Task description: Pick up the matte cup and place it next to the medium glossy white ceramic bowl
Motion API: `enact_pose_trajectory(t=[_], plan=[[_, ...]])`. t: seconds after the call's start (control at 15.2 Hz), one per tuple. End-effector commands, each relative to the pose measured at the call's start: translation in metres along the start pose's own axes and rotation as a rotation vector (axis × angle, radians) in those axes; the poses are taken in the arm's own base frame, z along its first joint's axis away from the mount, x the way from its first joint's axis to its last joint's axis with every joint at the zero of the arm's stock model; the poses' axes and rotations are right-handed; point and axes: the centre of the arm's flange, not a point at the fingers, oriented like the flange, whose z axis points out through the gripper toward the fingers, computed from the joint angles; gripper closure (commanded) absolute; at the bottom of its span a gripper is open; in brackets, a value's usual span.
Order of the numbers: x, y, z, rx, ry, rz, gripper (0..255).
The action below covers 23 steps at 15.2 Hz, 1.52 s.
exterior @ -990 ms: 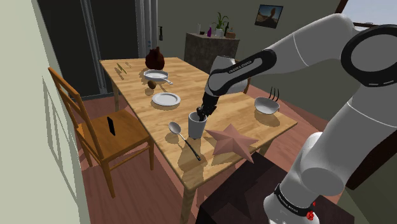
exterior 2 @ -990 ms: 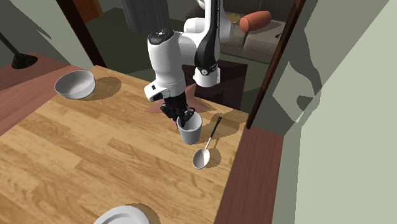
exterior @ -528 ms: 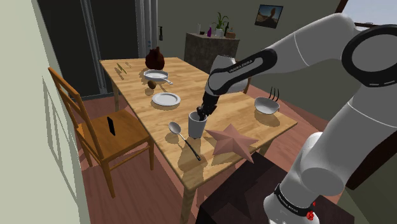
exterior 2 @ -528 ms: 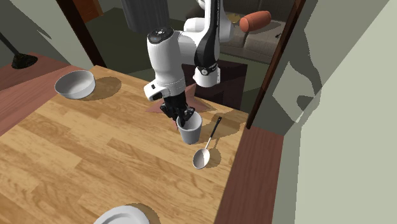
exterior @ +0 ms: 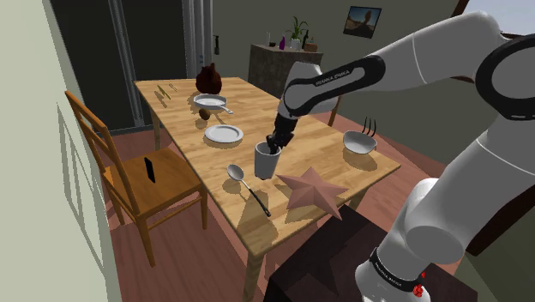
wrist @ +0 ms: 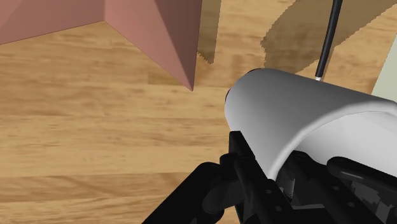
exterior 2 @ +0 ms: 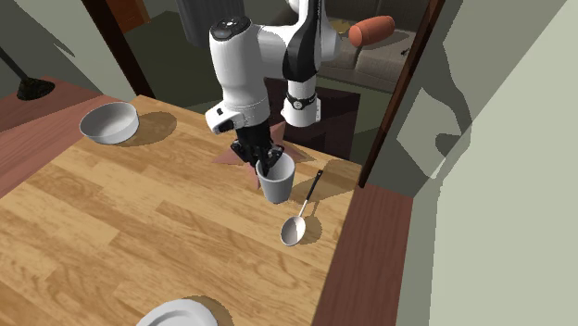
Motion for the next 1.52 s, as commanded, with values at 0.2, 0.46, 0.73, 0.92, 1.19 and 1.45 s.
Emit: enact_pose_trajectory(t=[0.2, 0.46, 0.73, 0.92, 1.19, 1.45], plan=[[0.003, -0.002, -0.027, 0.000, 0.000, 0.000, 255], [0.005, -0.005, -0.048, 0.000, 0.000, 0.000, 255], [0.007, -0.007, -0.069, 0.000, 0.000, 0.000, 255], [0.009, -0.009, -0.084, 0.000, 0.000, 0.000, 255], [0.011, -0.011, -0.105, 0.000, 0.000, 0.000, 255], [0.013, -0.013, -0.126, 0.000, 0.000, 0.000, 255]])
